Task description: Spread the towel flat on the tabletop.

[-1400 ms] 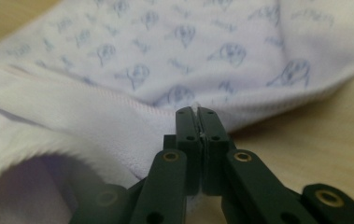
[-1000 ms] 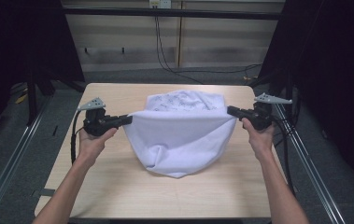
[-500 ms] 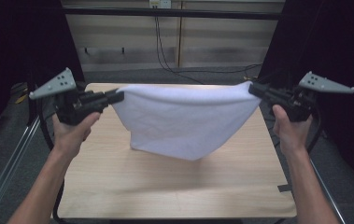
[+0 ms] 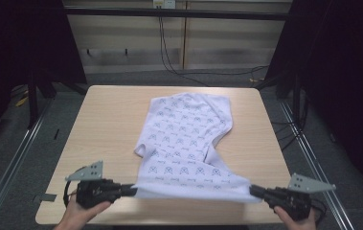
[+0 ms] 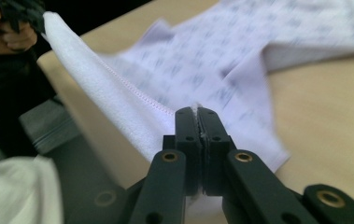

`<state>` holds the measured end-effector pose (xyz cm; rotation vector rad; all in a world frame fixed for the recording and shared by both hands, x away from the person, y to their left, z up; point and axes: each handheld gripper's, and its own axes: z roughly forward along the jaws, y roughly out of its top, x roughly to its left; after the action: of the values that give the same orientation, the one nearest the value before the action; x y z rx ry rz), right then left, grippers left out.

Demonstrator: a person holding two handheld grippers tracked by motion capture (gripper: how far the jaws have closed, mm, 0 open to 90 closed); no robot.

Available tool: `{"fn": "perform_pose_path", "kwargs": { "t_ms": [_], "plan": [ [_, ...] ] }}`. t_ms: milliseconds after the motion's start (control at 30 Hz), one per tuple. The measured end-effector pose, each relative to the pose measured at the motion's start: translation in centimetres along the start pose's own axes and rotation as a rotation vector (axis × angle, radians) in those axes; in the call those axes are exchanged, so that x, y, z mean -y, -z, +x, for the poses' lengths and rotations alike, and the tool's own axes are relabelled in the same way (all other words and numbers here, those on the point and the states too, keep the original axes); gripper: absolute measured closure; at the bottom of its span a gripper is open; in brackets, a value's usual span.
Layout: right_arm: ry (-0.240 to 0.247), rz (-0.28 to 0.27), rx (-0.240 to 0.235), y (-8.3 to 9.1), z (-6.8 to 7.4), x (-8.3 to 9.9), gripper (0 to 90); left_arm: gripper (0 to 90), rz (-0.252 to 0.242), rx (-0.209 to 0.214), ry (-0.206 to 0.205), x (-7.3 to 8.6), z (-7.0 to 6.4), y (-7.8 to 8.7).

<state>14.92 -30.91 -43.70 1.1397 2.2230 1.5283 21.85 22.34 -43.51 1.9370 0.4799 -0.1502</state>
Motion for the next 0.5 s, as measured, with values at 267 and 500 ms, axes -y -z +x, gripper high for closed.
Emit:
{"fn": "perform_pose_path", "kwargs": {
  "t_ms": [267, 500],
  "plan": [
    [0.016, 0.069, 0.042, 2.9, 5.0, 2.5, 61.5, 68.7, -0.061, 0.117, -0.051, 2.7, -3.6, 2.3],
    [-0.006, 0.093, 0.073, 0.0, 0.7, 2.4, 58.9, 67.1, -0.032, 0.021, 0.065, 2.2, 1.0, 0.5]
  ]
}}
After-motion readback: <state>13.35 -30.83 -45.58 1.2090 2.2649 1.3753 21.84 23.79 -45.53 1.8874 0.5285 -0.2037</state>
